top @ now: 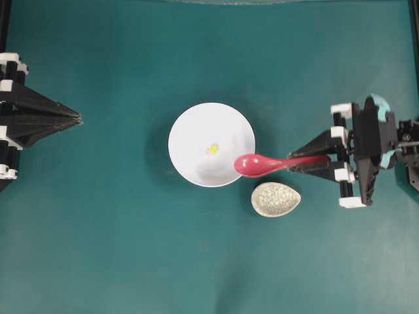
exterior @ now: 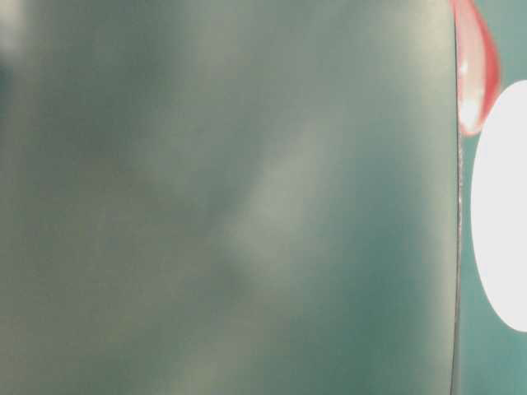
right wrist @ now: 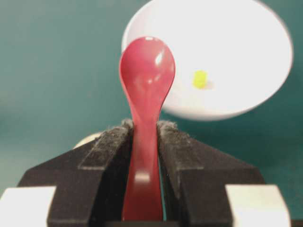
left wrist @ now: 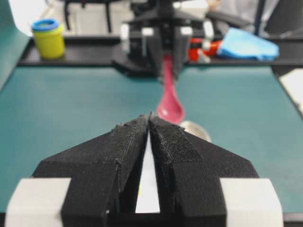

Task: Scoop the yellow hexagonal prism block from the bowl with a spoon using the right arm.
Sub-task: 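Lift the red spoon off the rest and carry it over the bowl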

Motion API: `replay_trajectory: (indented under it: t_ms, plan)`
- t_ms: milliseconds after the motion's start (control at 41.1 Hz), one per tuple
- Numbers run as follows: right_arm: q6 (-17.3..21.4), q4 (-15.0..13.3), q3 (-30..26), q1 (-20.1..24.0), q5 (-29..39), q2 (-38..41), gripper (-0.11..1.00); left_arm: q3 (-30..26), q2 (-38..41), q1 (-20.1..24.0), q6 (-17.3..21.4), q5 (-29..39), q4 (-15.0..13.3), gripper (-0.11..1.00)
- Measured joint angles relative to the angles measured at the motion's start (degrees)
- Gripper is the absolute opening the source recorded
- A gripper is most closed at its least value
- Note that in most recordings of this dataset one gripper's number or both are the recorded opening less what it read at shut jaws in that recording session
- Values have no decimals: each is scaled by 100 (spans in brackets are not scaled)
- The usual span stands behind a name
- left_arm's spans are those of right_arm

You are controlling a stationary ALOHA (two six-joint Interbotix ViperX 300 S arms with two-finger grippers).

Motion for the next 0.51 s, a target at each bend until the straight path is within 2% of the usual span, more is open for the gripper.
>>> replay_trajectory:
  t_ms: [511]
  plan:
    - [-62,-132,-721,-879,1626,-290,25,0,-9,0,0,0,9,11]
